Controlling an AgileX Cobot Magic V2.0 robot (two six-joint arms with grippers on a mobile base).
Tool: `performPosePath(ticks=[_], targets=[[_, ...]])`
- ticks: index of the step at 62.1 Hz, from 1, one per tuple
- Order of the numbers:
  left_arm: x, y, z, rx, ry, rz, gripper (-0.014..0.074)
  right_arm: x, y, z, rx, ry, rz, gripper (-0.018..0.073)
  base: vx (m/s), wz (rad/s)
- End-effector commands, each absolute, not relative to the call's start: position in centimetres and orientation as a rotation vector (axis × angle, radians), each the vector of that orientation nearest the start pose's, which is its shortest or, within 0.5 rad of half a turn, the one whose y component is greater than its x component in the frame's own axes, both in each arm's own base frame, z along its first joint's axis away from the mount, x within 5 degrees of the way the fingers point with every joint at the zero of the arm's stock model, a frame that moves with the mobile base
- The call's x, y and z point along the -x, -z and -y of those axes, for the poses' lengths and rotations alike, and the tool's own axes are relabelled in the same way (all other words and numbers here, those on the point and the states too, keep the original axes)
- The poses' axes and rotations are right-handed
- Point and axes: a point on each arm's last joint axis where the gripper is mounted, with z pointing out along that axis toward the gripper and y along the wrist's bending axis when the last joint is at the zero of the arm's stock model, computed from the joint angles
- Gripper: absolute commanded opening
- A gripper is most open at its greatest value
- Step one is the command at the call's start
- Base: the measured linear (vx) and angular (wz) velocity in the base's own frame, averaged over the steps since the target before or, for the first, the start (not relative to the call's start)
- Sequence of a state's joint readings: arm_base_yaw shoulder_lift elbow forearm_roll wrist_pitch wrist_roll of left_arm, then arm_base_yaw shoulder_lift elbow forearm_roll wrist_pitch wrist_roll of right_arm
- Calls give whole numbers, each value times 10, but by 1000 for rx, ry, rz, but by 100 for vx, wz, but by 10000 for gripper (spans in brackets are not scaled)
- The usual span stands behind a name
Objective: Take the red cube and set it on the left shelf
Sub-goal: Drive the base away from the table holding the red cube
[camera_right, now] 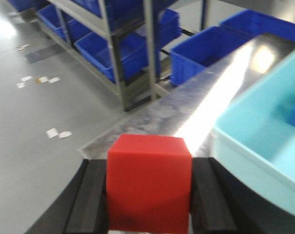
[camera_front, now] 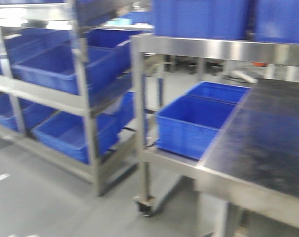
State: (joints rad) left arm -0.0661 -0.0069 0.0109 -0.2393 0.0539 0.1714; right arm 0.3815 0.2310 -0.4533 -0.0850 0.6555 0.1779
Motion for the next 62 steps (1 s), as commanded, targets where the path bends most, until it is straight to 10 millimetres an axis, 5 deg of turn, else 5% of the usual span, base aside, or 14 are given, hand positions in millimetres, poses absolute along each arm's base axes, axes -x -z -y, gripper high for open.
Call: performPosePath(ticks=[1, 62], targets=[[-56, -205, 3, 5, 109, -1467, 102, -52, -306, -15, 225, -283, -1810, 58, -16, 46], [-56, -205, 3, 5, 109, -1467, 102, -52, -306, -15, 225, -283, -1811, 58, -6, 85]])
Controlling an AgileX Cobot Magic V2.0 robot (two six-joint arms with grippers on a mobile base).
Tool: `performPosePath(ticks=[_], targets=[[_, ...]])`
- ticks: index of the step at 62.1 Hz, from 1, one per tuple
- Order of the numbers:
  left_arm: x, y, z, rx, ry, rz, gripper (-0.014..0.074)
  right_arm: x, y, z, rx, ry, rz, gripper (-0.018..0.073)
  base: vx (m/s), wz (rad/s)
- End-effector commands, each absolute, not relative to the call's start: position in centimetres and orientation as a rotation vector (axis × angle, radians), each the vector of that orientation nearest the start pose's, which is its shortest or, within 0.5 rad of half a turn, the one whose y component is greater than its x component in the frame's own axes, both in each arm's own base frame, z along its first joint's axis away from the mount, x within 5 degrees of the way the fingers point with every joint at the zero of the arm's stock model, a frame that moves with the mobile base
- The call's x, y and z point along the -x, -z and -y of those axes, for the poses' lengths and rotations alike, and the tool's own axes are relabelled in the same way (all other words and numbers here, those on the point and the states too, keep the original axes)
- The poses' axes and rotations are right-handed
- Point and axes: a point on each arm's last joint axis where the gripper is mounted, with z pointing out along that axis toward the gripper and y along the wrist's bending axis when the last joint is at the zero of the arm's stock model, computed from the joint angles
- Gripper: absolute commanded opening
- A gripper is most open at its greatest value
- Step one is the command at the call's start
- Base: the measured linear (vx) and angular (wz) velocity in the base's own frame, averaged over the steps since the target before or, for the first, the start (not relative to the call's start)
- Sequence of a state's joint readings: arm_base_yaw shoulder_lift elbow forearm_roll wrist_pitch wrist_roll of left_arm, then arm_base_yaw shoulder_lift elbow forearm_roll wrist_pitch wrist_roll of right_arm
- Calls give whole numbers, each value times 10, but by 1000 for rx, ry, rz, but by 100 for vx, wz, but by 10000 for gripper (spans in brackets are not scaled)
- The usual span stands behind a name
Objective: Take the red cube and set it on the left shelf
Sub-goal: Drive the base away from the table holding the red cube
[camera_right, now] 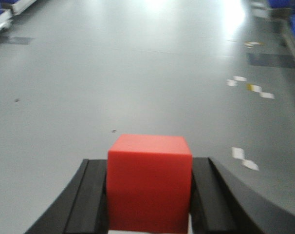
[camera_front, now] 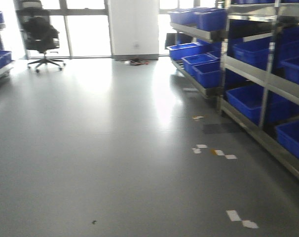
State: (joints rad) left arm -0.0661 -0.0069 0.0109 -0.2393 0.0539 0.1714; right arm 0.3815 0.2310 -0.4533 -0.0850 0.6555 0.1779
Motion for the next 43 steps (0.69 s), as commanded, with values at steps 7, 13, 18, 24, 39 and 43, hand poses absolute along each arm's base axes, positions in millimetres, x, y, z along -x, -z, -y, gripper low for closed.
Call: performPosePath(ticks=[7, 13, 18, 24, 39, 43], targets=[[-56, -205, 3, 5, 109, -1467, 102, -52, -306, -15, 225, -283, -1811, 58, 10, 84], [-56, -205, 3, 5, 109, -1467, 102, -52, -306, -15, 225, -283, -1811, 58, 16, 55], [-56, -205, 3, 5, 109, -1467, 102, -52, -306, -15, 225, -283, -1811, 58, 17, 55], [-56, -205, 3, 5, 109, -1467, 102, -52, -306, -15, 225, -283, -1811, 58, 22, 39], [-56, -205, 3, 5, 109, -1467, 102, -52, -306, -15, 225, -283, -1811, 58, 31, 21], [-56, -205, 3, 5, 109, -1467, 102, -52, -306, -15, 225, -283, -1811, 58, 39, 11]])
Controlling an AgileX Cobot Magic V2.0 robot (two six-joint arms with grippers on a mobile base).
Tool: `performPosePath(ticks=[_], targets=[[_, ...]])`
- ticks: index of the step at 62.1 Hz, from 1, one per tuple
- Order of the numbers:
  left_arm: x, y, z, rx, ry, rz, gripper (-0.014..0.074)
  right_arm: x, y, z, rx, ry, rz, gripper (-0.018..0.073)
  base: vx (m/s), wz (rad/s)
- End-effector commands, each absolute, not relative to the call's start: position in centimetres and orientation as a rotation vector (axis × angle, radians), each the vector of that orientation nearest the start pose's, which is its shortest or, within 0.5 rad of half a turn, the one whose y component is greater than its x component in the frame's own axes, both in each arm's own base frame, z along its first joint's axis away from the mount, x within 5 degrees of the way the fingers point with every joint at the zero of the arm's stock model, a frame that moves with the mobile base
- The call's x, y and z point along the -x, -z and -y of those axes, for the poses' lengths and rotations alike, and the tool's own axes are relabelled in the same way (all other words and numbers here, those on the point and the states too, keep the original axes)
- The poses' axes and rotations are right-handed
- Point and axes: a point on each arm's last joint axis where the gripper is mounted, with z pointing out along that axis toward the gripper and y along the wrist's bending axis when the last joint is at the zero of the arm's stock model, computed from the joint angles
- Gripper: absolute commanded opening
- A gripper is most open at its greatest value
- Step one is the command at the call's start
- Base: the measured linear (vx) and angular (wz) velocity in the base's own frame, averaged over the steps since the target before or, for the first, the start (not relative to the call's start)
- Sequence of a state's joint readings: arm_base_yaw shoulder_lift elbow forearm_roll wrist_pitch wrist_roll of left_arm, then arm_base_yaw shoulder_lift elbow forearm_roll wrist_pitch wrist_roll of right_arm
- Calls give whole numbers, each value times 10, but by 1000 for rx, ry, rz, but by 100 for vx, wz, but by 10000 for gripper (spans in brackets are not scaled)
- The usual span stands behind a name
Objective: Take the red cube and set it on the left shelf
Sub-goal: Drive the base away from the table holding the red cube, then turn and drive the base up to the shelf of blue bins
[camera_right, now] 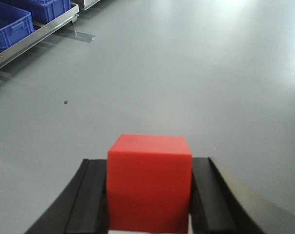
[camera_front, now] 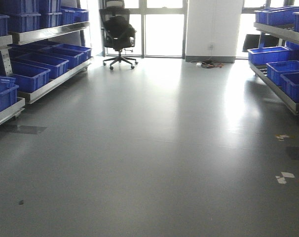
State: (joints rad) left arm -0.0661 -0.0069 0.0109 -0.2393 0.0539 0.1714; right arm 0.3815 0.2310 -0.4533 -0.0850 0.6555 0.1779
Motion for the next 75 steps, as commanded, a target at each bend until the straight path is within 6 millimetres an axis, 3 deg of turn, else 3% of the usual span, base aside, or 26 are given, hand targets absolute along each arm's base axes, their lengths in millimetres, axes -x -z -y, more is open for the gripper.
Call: performPosePath(ticks=[1, 46, 75], targets=[[-56, -205, 3, 5, 109, -1467, 102, -52, -306, -15, 225, -283, -1811, 58, 41, 13], [-56, -205, 3, 5, 109, -1467, 102, -52, -306, -15, 225, -283, -1811, 58, 54, 6], [-56, -205, 3, 5, 109, -1467, 102, -52, -306, -15, 225, -283, -1811, 58, 63, 36]])
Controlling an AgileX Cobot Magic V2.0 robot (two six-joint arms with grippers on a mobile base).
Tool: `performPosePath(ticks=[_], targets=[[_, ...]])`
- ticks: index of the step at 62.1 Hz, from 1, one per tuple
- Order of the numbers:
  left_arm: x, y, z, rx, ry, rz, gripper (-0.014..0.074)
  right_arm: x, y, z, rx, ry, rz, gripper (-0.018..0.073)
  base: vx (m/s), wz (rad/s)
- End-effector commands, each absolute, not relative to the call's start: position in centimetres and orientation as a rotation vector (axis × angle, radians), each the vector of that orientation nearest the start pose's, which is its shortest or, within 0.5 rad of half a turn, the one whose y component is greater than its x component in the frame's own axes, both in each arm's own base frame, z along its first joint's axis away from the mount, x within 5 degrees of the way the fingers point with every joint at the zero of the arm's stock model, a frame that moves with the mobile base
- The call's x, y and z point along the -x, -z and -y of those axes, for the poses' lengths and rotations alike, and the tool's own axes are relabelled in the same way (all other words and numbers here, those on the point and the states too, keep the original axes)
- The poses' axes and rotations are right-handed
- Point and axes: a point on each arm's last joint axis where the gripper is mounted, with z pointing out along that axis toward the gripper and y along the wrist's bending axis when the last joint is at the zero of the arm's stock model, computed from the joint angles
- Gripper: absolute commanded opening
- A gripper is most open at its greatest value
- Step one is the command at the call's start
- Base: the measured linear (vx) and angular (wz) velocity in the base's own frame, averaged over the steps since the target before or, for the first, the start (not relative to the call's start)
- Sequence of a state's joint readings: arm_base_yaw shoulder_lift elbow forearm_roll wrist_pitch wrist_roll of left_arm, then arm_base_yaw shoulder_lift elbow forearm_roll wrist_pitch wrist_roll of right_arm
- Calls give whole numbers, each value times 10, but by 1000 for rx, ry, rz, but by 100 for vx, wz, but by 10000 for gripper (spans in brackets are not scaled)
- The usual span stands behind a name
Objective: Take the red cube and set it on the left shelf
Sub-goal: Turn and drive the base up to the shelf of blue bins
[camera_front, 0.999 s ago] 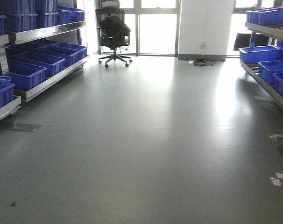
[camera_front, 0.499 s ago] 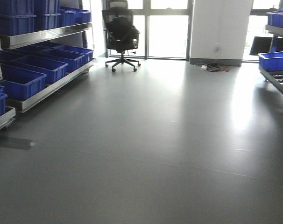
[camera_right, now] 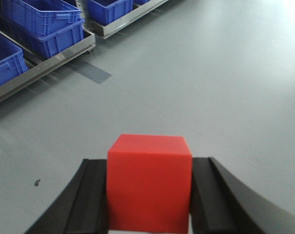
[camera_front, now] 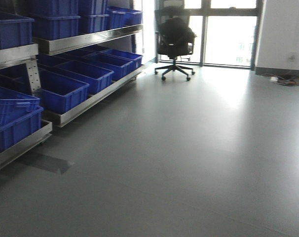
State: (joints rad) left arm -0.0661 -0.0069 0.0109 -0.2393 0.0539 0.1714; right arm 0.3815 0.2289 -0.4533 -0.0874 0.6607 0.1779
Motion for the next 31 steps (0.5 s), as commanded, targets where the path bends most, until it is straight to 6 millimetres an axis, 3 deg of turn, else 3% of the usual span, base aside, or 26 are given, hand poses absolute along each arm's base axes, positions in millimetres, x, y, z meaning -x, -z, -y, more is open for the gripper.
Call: performPosePath(ticks=[1, 31], targets=[[-56, -205, 3, 5, 109, -1467, 102, -52, -306, -15, 225, -283, -1811, 58, 64, 46], [-56, -205, 3, 5, 109, -1467, 102, -52, -306, -15, 225, -283, -1811, 58, 61, 49]])
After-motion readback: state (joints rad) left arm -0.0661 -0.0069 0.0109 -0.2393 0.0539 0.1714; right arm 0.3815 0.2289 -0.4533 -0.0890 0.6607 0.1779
